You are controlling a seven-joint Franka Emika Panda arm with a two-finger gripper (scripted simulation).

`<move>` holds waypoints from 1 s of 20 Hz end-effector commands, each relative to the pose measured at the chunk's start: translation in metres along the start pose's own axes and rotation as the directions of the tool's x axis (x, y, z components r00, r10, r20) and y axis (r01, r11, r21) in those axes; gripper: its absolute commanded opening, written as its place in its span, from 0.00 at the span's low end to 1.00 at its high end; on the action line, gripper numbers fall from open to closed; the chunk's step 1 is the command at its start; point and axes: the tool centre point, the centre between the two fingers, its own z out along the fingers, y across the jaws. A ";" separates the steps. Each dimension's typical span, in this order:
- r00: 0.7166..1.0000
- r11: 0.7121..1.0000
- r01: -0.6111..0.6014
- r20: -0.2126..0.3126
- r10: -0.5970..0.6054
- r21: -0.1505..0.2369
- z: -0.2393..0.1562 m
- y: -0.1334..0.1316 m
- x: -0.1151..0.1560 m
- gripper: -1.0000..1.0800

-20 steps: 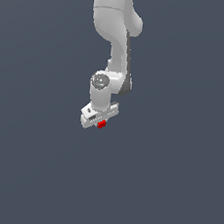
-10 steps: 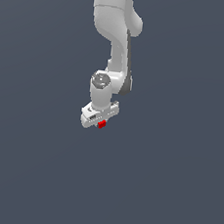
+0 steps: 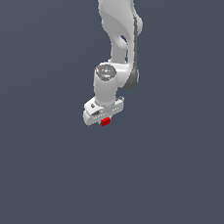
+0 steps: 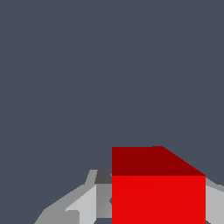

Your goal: Pick up the red cube and move it to a goal position.

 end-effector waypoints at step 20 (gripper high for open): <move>1.000 1.000 0.001 -0.001 -0.001 -0.001 -0.206 -0.030 0.097 0.00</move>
